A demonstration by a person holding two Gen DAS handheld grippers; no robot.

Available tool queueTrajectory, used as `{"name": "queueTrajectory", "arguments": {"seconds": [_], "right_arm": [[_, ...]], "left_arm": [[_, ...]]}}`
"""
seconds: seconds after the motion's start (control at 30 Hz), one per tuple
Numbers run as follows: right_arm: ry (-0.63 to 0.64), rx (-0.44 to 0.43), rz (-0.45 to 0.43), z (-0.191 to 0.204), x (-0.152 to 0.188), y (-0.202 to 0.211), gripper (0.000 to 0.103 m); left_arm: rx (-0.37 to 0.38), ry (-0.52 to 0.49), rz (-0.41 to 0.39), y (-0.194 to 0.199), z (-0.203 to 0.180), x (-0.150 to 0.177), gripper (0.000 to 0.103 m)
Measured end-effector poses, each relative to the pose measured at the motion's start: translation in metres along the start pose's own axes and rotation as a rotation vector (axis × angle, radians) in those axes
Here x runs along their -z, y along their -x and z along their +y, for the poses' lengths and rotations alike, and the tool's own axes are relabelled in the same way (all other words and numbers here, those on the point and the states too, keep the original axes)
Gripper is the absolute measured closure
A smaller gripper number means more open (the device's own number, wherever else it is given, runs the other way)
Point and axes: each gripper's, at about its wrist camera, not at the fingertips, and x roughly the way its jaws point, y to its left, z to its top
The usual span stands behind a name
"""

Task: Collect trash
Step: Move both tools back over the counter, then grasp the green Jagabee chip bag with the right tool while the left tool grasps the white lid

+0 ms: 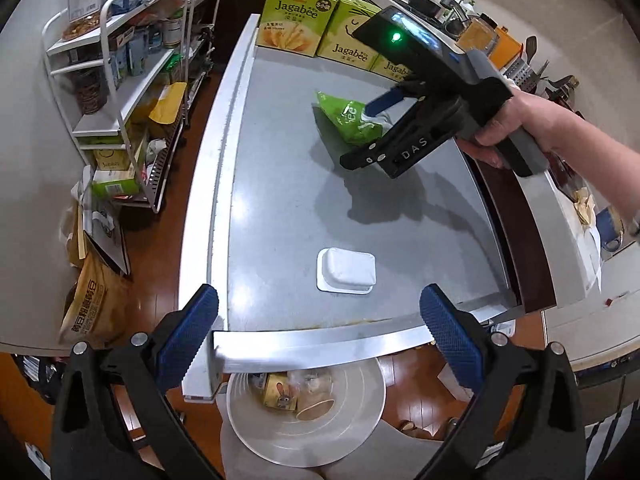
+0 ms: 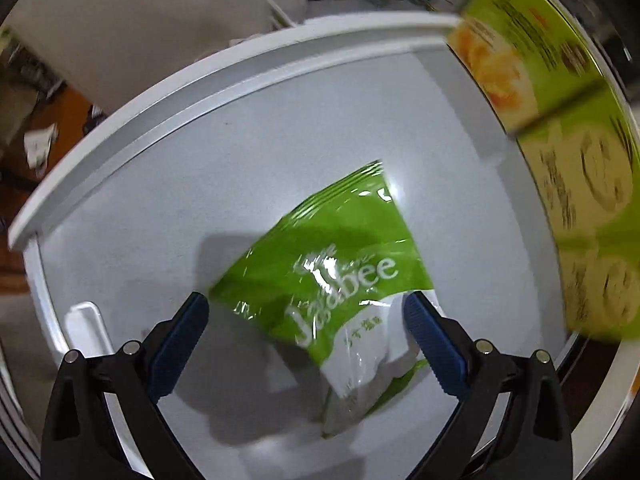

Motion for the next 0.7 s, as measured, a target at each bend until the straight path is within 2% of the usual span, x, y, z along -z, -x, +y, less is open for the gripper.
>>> {"name": "queueTrajectory", "arguments": {"seconds": [0.17, 0.23, 0.3, 0.37, 0.43, 0.5, 0.53, 0.63, 0.7], "right_arm": [[-0.167, -0.022, 0.014, 0.013, 0.047, 0.01, 0.008], [-0.191, -0.077, -0.003, 0.027, 0.072, 0.018, 0.008], [-0.214, -0.055, -0.018, 0.031, 0.085, 0.024, 0.009], [-0.295, -0.004, -0.054, 0.025, 0.093, 0.033, 0.009], [-0.424, -0.034, -0.096, 0.01, 0.098, 0.039, 0.008], [-0.567, -0.069, -0.092, -0.007, 0.103, 0.039, 0.008], [-0.689, -0.125, -0.079, -0.018, 0.109, 0.038, 0.008], [-0.895, -0.331, -0.133, -0.038, 0.121, 0.035, 0.007], [-0.96, -0.324, -0.129, -0.048, 0.121, 0.031, 0.006]], "left_arm": [[0.012, -0.03, 0.004, -0.003, -0.005, -0.005, 0.002], [0.022, -0.037, 0.006, -0.004, -0.007, -0.007, 0.002], [0.026, -0.047, 0.011, -0.007, -0.008, -0.008, 0.002], [0.022, -0.055, 0.018, -0.01, -0.009, -0.011, 0.002], [0.019, -0.063, 0.023, -0.013, -0.011, -0.015, 0.002], [0.022, -0.072, 0.018, -0.013, -0.013, -0.017, 0.002], [0.019, -0.083, 0.012, -0.011, -0.015, -0.018, 0.002], [0.016, -0.095, 0.002, -0.009, -0.017, -0.018, 0.002], [0.018, -0.087, 0.003, -0.009, -0.016, -0.018, 0.002]]}}
